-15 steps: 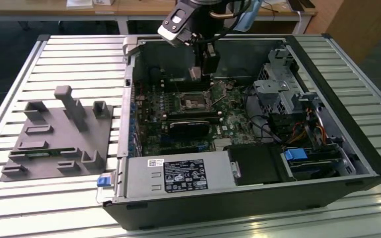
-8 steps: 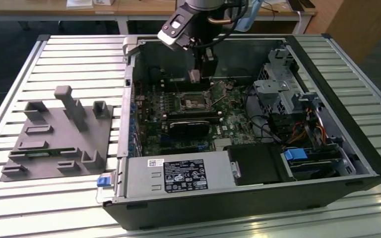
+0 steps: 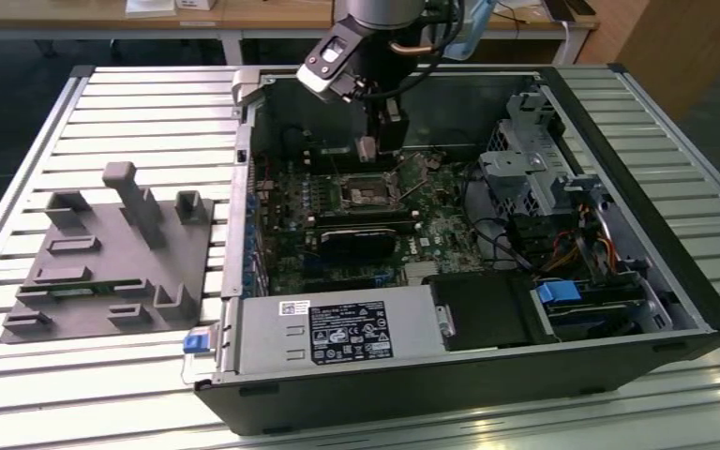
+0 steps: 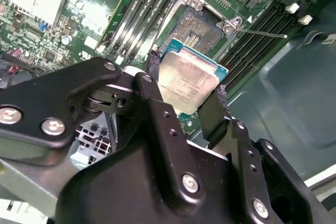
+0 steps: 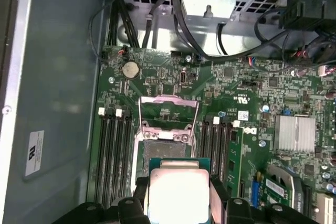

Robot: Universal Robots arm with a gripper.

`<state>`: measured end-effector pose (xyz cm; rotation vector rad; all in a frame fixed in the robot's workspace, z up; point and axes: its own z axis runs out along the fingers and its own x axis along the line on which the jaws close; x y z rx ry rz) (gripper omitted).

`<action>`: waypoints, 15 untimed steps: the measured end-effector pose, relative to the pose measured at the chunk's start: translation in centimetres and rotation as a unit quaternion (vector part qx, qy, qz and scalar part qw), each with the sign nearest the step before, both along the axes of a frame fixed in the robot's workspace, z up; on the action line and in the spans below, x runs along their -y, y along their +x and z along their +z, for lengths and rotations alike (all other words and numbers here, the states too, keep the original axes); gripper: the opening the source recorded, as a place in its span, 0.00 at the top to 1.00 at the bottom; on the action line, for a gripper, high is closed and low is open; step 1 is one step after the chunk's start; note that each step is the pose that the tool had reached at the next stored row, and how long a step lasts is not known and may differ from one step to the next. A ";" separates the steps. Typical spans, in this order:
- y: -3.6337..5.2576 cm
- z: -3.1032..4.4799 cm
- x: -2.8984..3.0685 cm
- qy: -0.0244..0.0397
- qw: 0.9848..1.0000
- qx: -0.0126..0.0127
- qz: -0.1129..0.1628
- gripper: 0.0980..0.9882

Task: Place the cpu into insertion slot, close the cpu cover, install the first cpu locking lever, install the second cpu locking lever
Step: 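Place the cpu into insertion slot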

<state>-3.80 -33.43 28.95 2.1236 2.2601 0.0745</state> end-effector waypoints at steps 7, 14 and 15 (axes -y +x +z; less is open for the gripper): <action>-0.01 -1.28 -0.21 0.000 1.000 0.000 -0.008 0.50; -0.01 -2.68 -0.45 0.000 1.000 0.000 -0.013 0.50; -0.01 -2.86 -0.49 0.000 1.000 0.000 -0.013 0.50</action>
